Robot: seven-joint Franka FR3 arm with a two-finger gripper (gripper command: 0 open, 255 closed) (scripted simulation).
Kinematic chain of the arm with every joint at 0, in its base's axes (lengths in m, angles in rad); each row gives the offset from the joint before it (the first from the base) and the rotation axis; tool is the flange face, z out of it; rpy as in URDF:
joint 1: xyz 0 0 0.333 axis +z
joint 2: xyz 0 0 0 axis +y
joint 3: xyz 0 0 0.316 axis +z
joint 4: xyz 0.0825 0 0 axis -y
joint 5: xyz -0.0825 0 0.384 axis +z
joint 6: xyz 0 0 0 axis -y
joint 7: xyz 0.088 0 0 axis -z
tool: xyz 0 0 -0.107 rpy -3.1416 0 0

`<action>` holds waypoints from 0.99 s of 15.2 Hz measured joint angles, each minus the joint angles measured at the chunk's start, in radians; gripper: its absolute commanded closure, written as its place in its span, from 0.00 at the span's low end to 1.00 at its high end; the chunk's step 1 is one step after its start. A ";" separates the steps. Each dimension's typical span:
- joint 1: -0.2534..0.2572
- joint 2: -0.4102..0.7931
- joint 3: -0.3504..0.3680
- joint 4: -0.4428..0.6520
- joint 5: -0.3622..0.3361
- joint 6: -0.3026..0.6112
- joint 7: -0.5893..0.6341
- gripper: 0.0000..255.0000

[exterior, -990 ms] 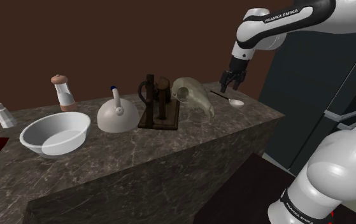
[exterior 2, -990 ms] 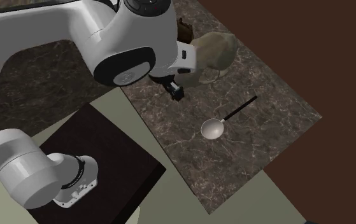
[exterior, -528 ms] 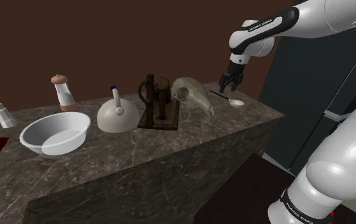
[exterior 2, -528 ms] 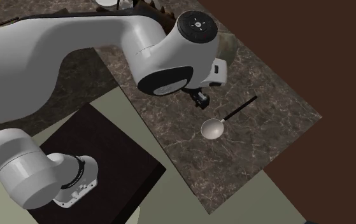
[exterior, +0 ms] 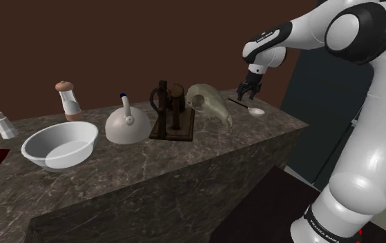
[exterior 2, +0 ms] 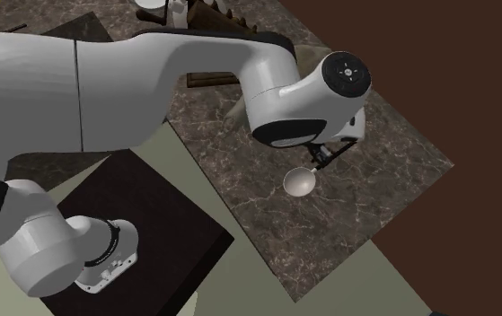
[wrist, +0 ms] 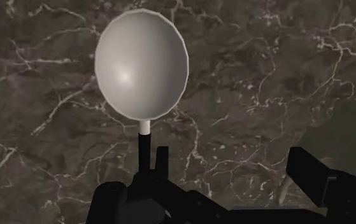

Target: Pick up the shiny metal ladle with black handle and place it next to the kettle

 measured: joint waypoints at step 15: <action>-0.119 0.323 0.022 0.252 0.161 0.035 -0.108 0.00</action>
